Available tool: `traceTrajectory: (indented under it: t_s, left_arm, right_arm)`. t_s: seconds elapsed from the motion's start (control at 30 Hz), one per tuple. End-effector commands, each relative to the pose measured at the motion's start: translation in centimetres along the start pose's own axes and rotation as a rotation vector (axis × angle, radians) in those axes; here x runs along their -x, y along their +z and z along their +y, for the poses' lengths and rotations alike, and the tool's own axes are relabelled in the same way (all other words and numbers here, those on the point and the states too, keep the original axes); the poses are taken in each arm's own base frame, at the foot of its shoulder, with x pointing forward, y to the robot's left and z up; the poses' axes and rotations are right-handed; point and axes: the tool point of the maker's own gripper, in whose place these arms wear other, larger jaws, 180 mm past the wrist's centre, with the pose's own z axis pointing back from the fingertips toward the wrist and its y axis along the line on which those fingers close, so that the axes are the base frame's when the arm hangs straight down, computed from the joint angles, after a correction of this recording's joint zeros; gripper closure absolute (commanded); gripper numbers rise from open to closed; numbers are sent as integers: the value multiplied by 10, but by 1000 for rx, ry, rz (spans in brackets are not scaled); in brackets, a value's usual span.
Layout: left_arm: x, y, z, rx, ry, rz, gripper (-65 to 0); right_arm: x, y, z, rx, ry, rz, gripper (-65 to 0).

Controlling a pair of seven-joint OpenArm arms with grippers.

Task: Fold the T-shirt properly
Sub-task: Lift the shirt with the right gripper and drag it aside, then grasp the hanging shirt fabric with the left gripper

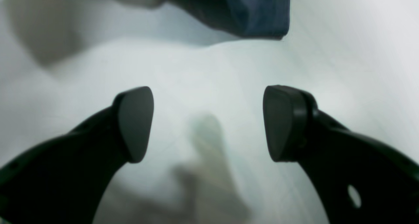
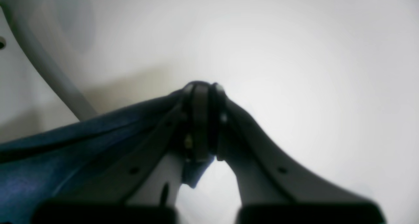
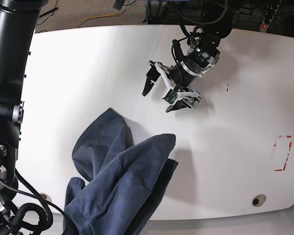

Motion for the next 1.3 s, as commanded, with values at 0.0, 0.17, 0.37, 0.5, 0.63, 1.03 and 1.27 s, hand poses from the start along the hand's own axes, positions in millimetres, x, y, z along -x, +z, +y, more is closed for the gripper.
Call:
traceTrajectory:
  t_s: [0.0, 0.17, 0.37, 0.5, 0.63, 1.03, 1.27]
  left_arm:
    - [-10, -6, 5, -7, 3, -33, -489]
    - [-8, -26, -1, 5, 47, -18, -489]
    - [-9, -56, -19, 61, 68, 2, -490]
    - [-14, -77, -29, 85, 97, 13, -490]
    - [-16, -100, -30, 101, 108, 37, -490]
    - [-21, -143, -22, 163, 189, 13, -490]
    - [-40, -159, -28, 221, 261, 3, -490]
  right_arm:
    - [-18, 6, -19, 50, 7, -48, 0]
    - [-18, 6, -19, 50, 7, -49, 0]
    - [-19, 7, -19, 52, 6, -53, 0]
    - [-19, 6, -19, 50, 7, -52, 0]
    - [-19, 6, -19, 50, 7, -52, 0]
    - [-18, 6, -19, 50, 7, -50, 0]
    - [-17, 6, -17, 38, 26, -48, 0]
